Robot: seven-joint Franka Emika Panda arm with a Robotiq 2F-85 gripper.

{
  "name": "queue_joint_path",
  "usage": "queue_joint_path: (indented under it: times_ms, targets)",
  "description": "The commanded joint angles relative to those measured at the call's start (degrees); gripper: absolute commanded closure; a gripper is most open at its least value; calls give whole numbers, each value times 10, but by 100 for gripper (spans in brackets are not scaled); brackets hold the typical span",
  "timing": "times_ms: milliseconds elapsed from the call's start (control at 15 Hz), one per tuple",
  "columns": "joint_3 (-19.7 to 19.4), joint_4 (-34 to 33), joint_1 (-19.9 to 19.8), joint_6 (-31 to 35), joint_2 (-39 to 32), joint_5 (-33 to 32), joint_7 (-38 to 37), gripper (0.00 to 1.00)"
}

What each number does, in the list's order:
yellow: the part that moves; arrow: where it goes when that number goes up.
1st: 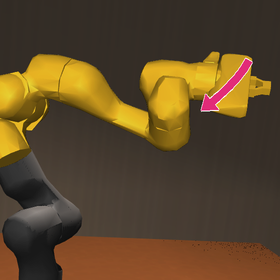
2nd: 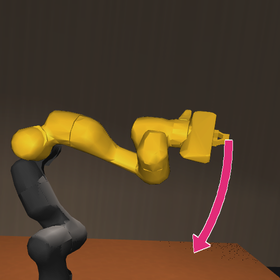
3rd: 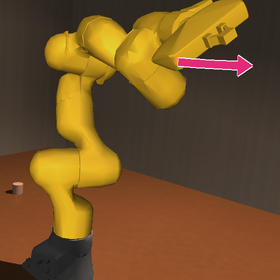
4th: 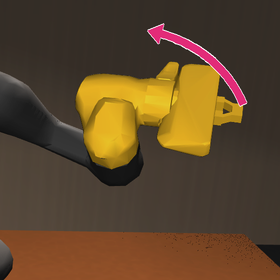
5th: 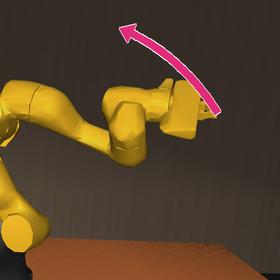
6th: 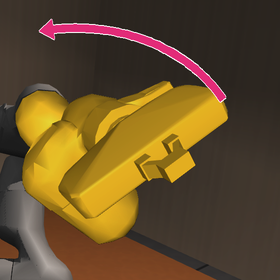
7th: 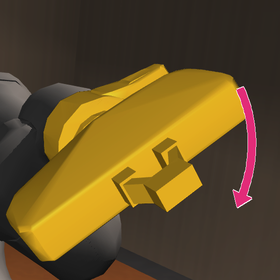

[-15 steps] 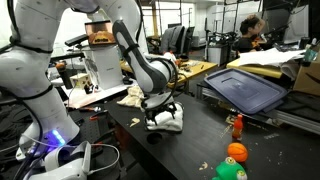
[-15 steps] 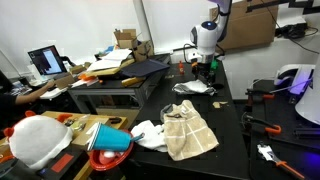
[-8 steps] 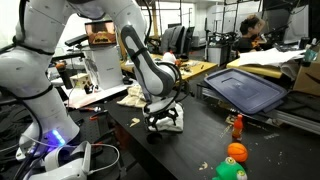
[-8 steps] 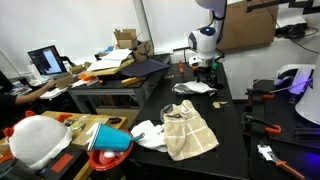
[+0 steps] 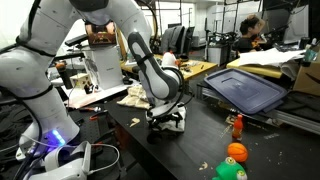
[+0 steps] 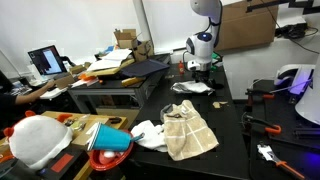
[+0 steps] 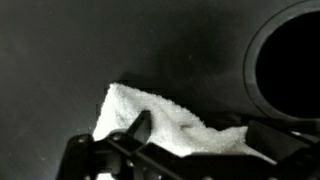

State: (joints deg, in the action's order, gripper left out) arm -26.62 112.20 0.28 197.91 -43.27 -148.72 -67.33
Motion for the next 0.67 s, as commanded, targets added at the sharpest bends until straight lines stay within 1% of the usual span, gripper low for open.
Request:
queue_joint_path:
  times_ms: [0,600]
  targets:
    - [-6,-28,9,0,-50,-7,-93,0]
    - [-10,-37,-1,6,-61,-7,-261,0]
